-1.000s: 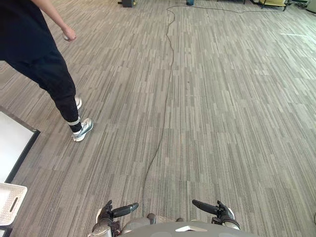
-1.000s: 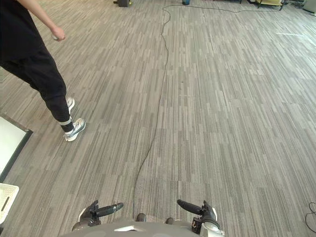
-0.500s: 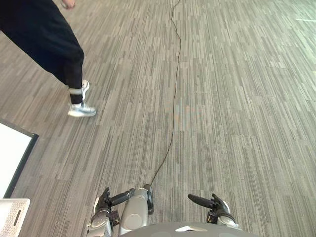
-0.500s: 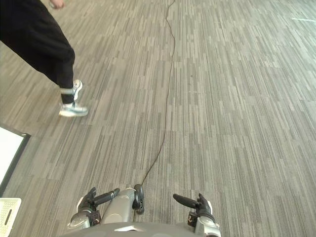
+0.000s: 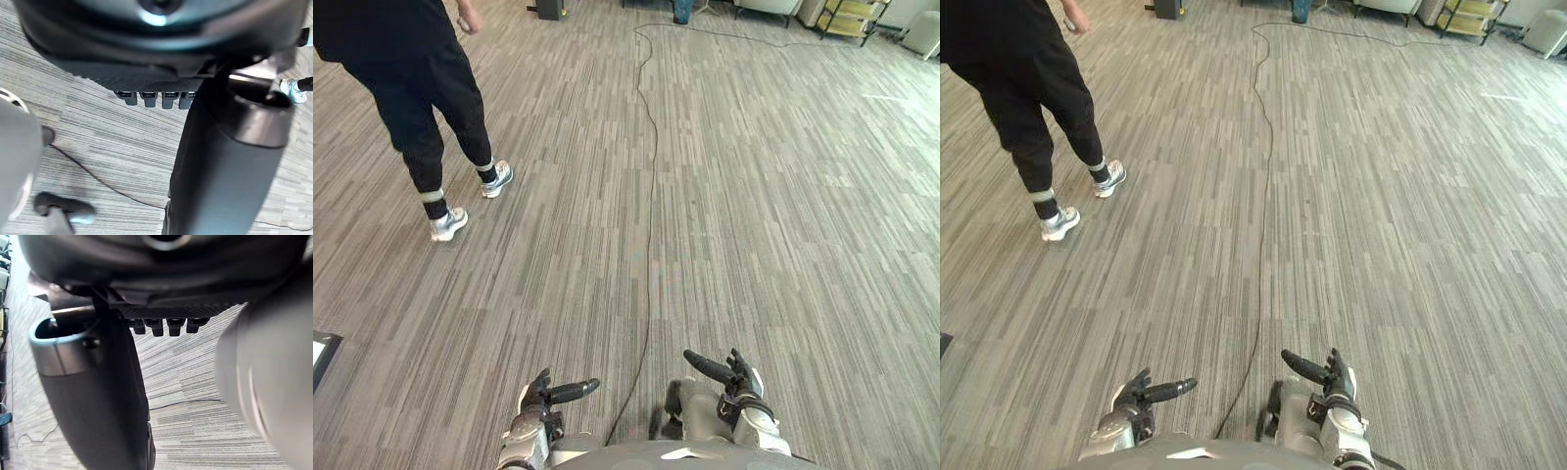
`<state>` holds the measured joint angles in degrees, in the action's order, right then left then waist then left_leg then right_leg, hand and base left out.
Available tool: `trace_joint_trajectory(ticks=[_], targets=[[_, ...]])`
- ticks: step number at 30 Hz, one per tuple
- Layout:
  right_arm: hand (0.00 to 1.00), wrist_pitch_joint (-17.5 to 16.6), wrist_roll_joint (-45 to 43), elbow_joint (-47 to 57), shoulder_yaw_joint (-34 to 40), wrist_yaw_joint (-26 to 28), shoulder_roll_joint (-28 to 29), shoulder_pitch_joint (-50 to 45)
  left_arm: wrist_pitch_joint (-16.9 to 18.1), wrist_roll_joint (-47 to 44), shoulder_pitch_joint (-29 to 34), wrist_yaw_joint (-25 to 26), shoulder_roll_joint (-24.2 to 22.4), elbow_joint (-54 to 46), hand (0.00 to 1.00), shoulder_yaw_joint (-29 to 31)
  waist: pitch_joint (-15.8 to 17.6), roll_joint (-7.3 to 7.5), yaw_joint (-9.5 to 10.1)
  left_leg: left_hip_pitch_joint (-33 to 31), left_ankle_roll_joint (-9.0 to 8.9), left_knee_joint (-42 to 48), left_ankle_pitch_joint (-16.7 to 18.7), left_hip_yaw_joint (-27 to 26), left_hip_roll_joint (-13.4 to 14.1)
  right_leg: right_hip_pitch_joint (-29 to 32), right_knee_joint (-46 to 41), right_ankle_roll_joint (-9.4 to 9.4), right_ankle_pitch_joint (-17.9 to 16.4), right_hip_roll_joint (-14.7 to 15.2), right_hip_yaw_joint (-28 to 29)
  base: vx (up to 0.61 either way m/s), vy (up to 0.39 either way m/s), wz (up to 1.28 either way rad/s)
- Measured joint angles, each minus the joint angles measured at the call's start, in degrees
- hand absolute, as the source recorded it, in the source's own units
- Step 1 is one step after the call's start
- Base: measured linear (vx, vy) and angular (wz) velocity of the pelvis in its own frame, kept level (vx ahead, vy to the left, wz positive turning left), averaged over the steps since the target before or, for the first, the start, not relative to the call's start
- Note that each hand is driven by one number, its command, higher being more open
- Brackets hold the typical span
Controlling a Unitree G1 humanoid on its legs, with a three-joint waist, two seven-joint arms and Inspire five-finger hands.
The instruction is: Pick up cushions and gather them together orderly.
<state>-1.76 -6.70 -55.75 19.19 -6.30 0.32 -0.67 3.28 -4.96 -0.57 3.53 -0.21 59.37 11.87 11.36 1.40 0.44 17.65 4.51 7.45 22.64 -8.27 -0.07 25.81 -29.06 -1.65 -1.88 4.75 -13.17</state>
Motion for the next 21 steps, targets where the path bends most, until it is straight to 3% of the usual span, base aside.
trace_joint_trajectory(ticks=[1, 2, 3, 4, 6, 7, 9, 10, 12, 14, 16, 17, 19, 20, 21], targets=[[1.0, 0.03, 0.12, -0.32, -0.06, -0.18, -0.65, 1.1, -0.02, 0.07, -0.72, -0.14, -0.62, 0.68, 1.0, 0.36, 0.69, -1.13, 0.33, 0.19, -3.1, -0.09, -1.74, 1.62, 1.0, 0.27, -2.38, -1.11, -1.65, 0.25, -1.26, 0.64, -0.228, 0.31], [1.0, -0.1, 0.86, -0.31, 0.0, -0.38, -0.94, 1.34, -0.12, 0.49, -1.02, -0.25, -1.46, 0.79, 1.0, 0.49, 0.85, -1.69, 0.15, 0.35, -7.26, 2.06, -4.33, 4.11, 1.26, 0.45, -6.77, -1.88, -6.8, 0.67, -1.67, 0.6, -0.255, 0.11], [1.0, -0.03, 0.92, -0.19, 0.16, -0.28, -0.83, 1.34, -0.06, 0.65, -0.83, -0.23, -1.65, 0.82, 1.0, 0.54, 0.62, -2.28, 0.0, -0.17, -7.07, 4.82, -4.49, 4.85, 2.14, -0.27, -7.46, -2.87, -8.51, 0.4, -2.42, 0.72, -0.315, 0.17], [1.0, 0.2, 1.57, -0.11, -0.14, 0.08, -1.11, 1.34, -0.14, 0.97, -0.79, -0.24, -1.85, 0.92, 1.0, 0.72, 0.81, -3.39, -0.62, -2.69, -7.46, 14.3, -4.72, 6.11, 3.57, -3.22, -6.96, -3.65, -11.2, -0.49, -3.88, 0.6, -0.235, 0.18], [1.0, 0.43, 2.25, -0.17, -0.38, 0.06, -1.55, 1.17, -0.21, 1.21, -0.79, -0.47, -2.05, -0.11, 1.0, 0.95, 1.47, -5.11, -0.51, -13.47, -15.65, 41.28, -10.98, 7.17, 7.61, -10.98, -1.93, -3.72, -12.99, -4.22, -4.38, 0.57, -0.187, 0.04], [1.0, 0.48, 2.18, -0.42, -0.83, -0.1, -1.52, 1.14, -0.12, 1.35, -0.73, -0.47, -2.04, -1.18, 1.0, 2.2, 1.92, -5.27, -0.38, -18.64, -15.28, 52.29, -10.77, 5.06, 10.25, -16.04, 1.73, -3.94, -13.12, -6.13, -4.22, 0.65, -0.182, -0.2], [1.0, 0.47, 2.08, -1.4, -3.19, -0.26, -1.26, 1.0, 0.05, 1.65, -0.53, -0.11, -1.27, -3.14, 1.0, 3.05, 2.18, -3.69, -0.14, -25.37, -12.66, 57.49, -9.4, 0.6, 12.31, -23.85, 7.22, -4.0, -13.15, -6.9, -3.51, 0.51, -0.109, -0.21], [1.0, 0.49, 2.05, -1.43, -4.31, -0.32, -1.01, 0.07, 0.64, 1.73, -0.12, -0.15, -1.1, -4.8, 1.0, 2.98, 2.03, -2.73, 0.73, -29.15, -10.62, 54.93, -8.32, -2.13, 12.53, -27.71, 10.65, -3.82, -13.06, -6.87, -2.28, 0.47, -0.036, -0.39], [1.0, 0.5, 2.04, -1.4, -4.56, -0.29, -0.86, -0.33, 1.49, 1.71, -0.09, -0.13, -1.67, -6.45, 1.0, 3.06, 1.94, -2.25, 2.41, -32.51, -8.04, 46.46, -6.85, -5.15, 13.06, -31.99, 14.33, -2.94, -12.75, -6.64, -0.62, 0.54, 0.024, -0.55], [1.0, 0.64, 1.98, -1.41, -4.73, -0.51, -0.69, -0.31, 2.14, 1.71, -0.09, -0.18, -1.97, -7.05, 1.0, 3.1, 2.03, -2.45, 2.72, -35.34, -7.41, 34.8, -6.67, -5.77, 12.61, -36.8, 17.72, -1.6, -13.07, -5.78, 0.93, 0.52, 0.119, -0.45], [1.0, 0.64, 1.98, -1.46, -5.28, -0.63, -0.28, -0.39, 2.84, 1.68, -0.13, -0.16, -2.06, -7.3, 1.0, 3.14, 1.92, -2.12, 3.03, -37.32, -8.02, 17.77, -10.72, -4.86, 11.34, -40.03, 19.44, 0.83, -14.83, -3.53, 3.16, 0.59, 0.237, -0.59], [1.0, 0.66, 1.96, -1.48, -6.1, -0.7, -0.05, -0.67, 2.96, 1.66, -0.17, -0.17, -1.92, -7.57, 1.0, 3.16, 1.78, -1.44, 3.65, -38.03, -8.11, 13.98, -15.65, -3.46, 10.22, -41.23, 19.45, 2.43, -17.38, -1.66, 4.93, 0.46, 0.221, -0.65], [1.0, 1.03, 2.02, -1.56, -6.99, -0.91, 0.29, -0.61, 2.36, 1.53, -0.4, -0.18, -1.53, -7.42, 1.0, 3.11, 1.06, -0.62, 4.18, -37.72, -7.27, 14.95, -22.55, -2.81, 8.1, -41.52, 18.21, 3.08, -17.86, 0.49, 8.15, 0.65, 0.317, -0.56], [1.0, 1.24, 2.07, -1.58, -6.74, -0.87, 1.4, -0.59, 1.91, 1.39, -0.67, -0.08, -0.5, -7.33, 1.0, 3.14, 0.68, 0.95, 4.17, -38.5, -5.49, 18.58, -19.59, -3.52, 7.67, -40.81, 16.61, 2.51, -16.93, 1.91, 10.2, 0.8, 0.406, -0.38], [1.0, 1.43, 2.09, -1.64, -6.7, -0.77, 1.96, -0.84, 1.51, 1.0, -0.65, -0.02, 0.31, -7.19, 1.0, 3.15, 0.52, 1.7, 4.21, -38.54, -4.83, 21.6, -17.52, -3.86, 7.6, -40.82, 15.11, 4.19, -15.89, 2.69, 11.69, 0.53, 0.277, -0.26]])
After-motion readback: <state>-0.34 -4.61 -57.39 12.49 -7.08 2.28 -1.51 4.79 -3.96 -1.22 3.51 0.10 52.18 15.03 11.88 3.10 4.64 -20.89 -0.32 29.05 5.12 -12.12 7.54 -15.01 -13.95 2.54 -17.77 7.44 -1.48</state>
